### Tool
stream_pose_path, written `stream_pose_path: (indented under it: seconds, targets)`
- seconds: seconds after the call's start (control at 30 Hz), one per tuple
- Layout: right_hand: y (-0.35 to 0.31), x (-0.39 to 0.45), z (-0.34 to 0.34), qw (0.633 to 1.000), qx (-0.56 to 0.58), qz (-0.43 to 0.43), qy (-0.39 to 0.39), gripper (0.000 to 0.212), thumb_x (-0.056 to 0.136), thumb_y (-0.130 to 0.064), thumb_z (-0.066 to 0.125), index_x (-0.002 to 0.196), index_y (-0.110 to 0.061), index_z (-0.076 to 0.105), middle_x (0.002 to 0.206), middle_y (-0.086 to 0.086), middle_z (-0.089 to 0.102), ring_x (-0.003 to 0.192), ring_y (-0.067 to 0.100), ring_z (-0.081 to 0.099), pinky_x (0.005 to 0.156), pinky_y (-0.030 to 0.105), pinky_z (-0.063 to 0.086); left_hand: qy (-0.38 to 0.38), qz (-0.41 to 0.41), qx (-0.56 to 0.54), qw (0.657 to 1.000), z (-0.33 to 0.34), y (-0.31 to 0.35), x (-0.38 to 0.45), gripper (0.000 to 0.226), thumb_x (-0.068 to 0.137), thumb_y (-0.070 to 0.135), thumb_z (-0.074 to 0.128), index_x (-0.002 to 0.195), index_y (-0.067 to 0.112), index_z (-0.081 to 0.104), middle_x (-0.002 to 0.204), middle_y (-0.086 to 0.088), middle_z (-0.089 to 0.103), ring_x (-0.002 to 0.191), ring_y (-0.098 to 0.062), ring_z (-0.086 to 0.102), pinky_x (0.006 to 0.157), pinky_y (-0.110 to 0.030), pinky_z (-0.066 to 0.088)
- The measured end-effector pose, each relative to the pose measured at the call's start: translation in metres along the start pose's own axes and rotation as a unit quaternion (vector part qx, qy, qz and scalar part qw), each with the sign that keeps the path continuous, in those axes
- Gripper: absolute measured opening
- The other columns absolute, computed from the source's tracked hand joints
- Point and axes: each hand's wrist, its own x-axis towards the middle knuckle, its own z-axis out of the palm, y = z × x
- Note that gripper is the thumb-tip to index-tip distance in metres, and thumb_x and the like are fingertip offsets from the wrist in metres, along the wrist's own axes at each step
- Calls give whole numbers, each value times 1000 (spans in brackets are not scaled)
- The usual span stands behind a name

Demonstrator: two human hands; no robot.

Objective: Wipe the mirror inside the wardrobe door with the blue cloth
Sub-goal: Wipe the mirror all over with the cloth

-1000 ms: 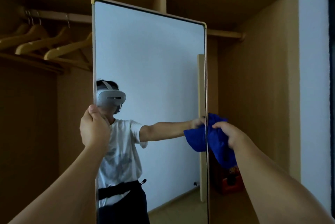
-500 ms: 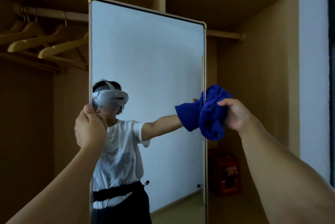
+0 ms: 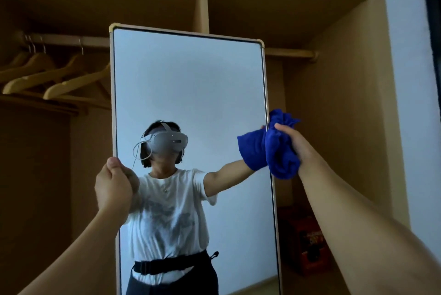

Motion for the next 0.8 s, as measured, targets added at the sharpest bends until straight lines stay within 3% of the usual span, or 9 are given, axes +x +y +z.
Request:
stream_pose_path:
  seconds: [0.07, 0.17, 0.37, 0.53, 0.6, 0.67, 0.73, 0.8]
  targets:
    - [-18, 6, 12, 1000, 9, -26, -8, 32, 90, -36, 58, 101, -7, 63, 99, 12, 65, 91, 25, 64, 87, 39, 51, 10, 4, 0, 1000, 3, -2, 2, 48, 95, 52, 24, 71, 19, 49, 77, -8, 56, 77, -28, 56, 76, -44, 44]
    - [-43, 14, 28, 999, 1, -53, 3, 35, 89, -34, 59, 108, -5, 58, 100, 13, 63, 91, 26, 62, 90, 40, 50, 13, -1, -7, 1000, 4, -3, 3, 48, 93, 53, 25, 68, 22, 50, 74, -6, 57, 72, -24, 55, 71, -41, 44]
    - [-93, 28, 78, 983, -55, -124, 123, 49, 81, -26, 70, 123, -9, 54, 109, 13, 66, 95, 31, 65, 86, 43, 53, -20, 7, -25, 999, -3, 9, 5, 44, 94, 39, 36, 59, 26, 57, 49, 6, 58, 55, -19, 51, 55, -31, 40]
    - [-118, 38, 110, 948, -67, -241, 195, 48, 75, -17, 72, 118, -22, 52, 87, -5, 62, 74, 15, 62, 68, 32, 54, -41, 32, -77, 996, -1, 63, 26, 39, 98, 36, 35, 70, 16, 53, 49, 4, 53, 47, -7, 49, 47, -23, 40]
    - [-122, 43, 118, 920, -129, -284, 239, 49, 75, -23, 70, 120, -23, 51, 85, -11, 58, 76, 13, 60, 65, 28, 50, -32, 27, -86, 995, 5, 78, 29, 42, 100, 36, 33, 71, 12, 51, 55, 0, 51, 49, -11, 47, 48, -25, 37]
    - [-125, 49, 126, 873, -251, -298, 295, 51, 77, -32, 66, 125, -24, 48, 105, -5, 60, 95, 21, 60, 83, 37, 49, -16, 21, -76, 997, 9, 82, 28, 45, 101, 33, 31, 66, 10, 47, 56, -3, 50, 53, -16, 46, 50, -28, 35]
    - [-129, 52, 133, 801, -370, -303, 360, 52, 80, -36, 64, 127, -24, 45, 124, 1, 54, 110, 29, 52, 95, 45, 41, -4, 17, -68, 998, 10, 79, 27, 46, 101, 32, 30, 64, 9, 46, 57, -5, 50, 55, -20, 46, 52, -30, 35]
    - [-134, 51, 143, 730, -457, -327, 388, 48, 82, -35, 62, 126, -24, 47, 130, 4, 49, 115, 32, 46, 95, 46, 34, 2, 24, -65, 998, 12, 75, 28, 47, 101, 33, 29, 63, 9, 45, 55, -6, 52, 55, -24, 48, 54, -32, 38]
